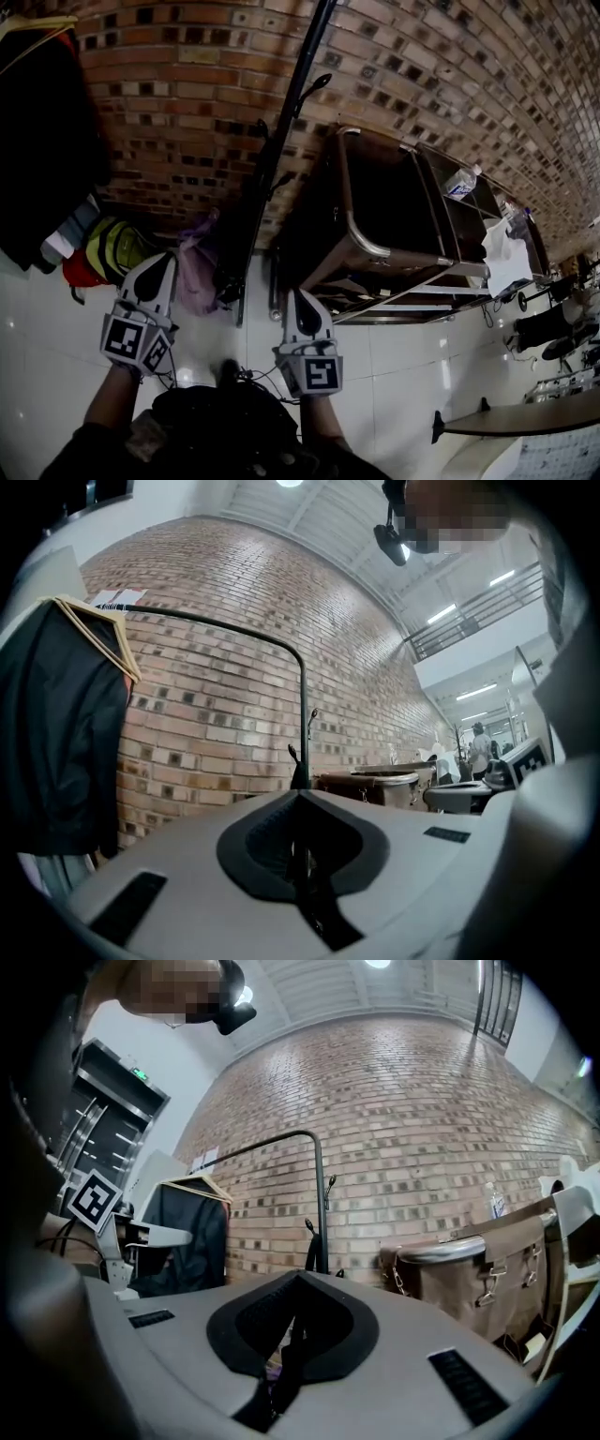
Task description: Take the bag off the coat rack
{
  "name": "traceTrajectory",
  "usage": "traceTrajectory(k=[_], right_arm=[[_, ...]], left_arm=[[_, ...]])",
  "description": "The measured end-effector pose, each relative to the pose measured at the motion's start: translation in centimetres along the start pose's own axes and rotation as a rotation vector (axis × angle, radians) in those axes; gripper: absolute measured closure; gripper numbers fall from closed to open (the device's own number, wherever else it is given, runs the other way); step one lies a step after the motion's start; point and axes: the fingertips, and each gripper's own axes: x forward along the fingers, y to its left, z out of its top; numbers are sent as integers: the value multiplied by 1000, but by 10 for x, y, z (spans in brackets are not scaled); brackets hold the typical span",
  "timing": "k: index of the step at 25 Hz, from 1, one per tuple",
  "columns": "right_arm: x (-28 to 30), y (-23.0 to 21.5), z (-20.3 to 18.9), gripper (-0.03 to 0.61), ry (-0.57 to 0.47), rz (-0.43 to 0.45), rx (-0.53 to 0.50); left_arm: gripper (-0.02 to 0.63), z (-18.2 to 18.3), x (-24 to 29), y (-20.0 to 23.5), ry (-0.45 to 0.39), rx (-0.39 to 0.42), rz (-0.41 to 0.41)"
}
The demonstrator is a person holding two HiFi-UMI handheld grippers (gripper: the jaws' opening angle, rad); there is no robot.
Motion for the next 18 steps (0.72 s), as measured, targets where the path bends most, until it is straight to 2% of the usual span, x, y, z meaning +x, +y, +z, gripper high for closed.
traceTrajectory(k=[8,11,12,17,18], right_arm=[[54,-24,-5,568,-16,98,54],[71,-27,-6,517,-12,129,82],[76,-29,-5,517,-14,132,88],[93,-40,-11,517,3,108,106],[97,-43,-12,517,6,99,105]], left_arm=[[604,-5,66,-19,-23,-11,21],[604,-3,85,-19,-10,4,17],[575,-2,92,-18,-8,12,15],[570,-5,141,-13,22,66,-15],[537,-8,154,-12,28,77,-31]])
